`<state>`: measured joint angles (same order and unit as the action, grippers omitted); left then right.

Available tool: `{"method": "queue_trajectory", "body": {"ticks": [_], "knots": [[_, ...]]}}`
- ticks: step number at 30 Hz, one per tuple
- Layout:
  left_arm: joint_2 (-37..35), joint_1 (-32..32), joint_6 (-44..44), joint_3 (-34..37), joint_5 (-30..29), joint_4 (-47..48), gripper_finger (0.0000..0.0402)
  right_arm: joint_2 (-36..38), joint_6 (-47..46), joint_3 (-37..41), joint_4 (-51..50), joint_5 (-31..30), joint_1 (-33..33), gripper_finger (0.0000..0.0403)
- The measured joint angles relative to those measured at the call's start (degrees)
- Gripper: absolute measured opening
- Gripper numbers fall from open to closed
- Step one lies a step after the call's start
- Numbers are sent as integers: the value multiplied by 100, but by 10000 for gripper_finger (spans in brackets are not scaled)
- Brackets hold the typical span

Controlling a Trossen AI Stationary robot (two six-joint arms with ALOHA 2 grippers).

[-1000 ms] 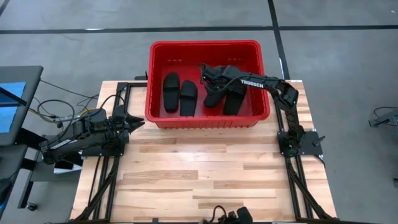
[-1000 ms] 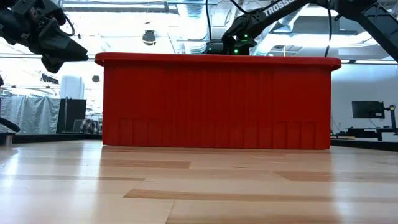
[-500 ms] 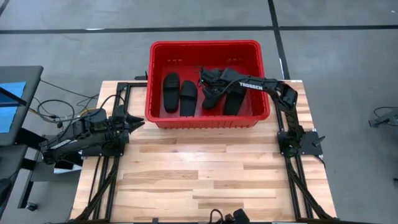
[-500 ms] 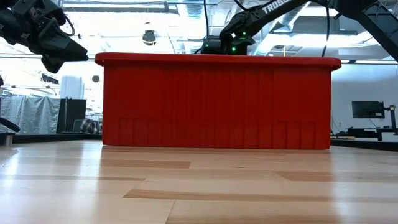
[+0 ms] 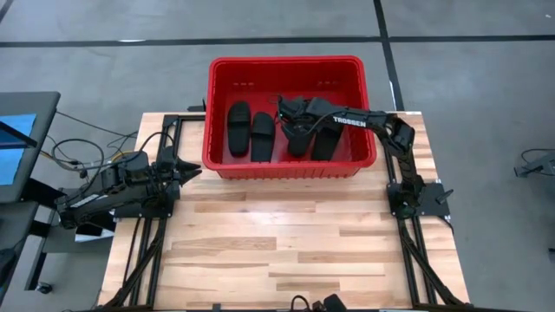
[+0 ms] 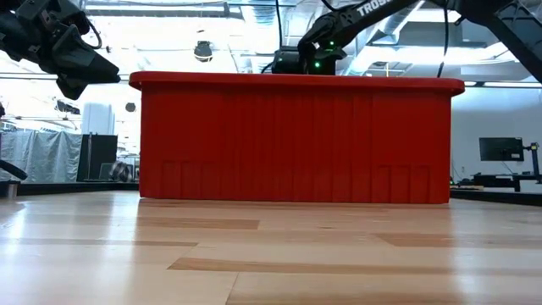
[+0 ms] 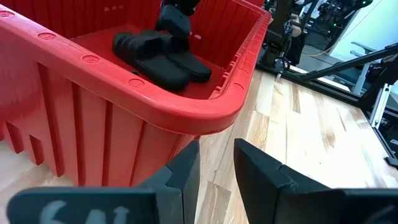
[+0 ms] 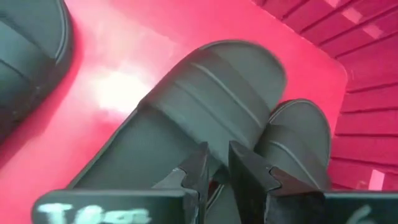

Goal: Pick and place slides into bin
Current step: Adjust the slippers in the red bin

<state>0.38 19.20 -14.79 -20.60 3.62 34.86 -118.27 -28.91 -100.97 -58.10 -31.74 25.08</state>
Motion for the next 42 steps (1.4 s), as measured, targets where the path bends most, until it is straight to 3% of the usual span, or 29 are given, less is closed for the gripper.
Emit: {"method": "queue_trajectory", "body": {"ticks": [9, 14, 18, 25, 42], "knots": [[-1, 0, 0, 1, 1, -1, 89, 130, -115, 0, -11, -114, 54, 50], [-1, -2, 1, 0, 2, 1, 89, 206, -81, 0, 76, 28, 81, 8], [0, 0, -2, 0, 2, 1, 89, 380, 92, 0, 317, 145, 37, 2], [0, 0, 1, 0, 0, -1, 89, 938, 732, 0, 964, 484, -25, 1], [0, -1, -1, 0, 2, 1, 89, 2246, 1957, 0, 2427, 488, -848, 0]]}}
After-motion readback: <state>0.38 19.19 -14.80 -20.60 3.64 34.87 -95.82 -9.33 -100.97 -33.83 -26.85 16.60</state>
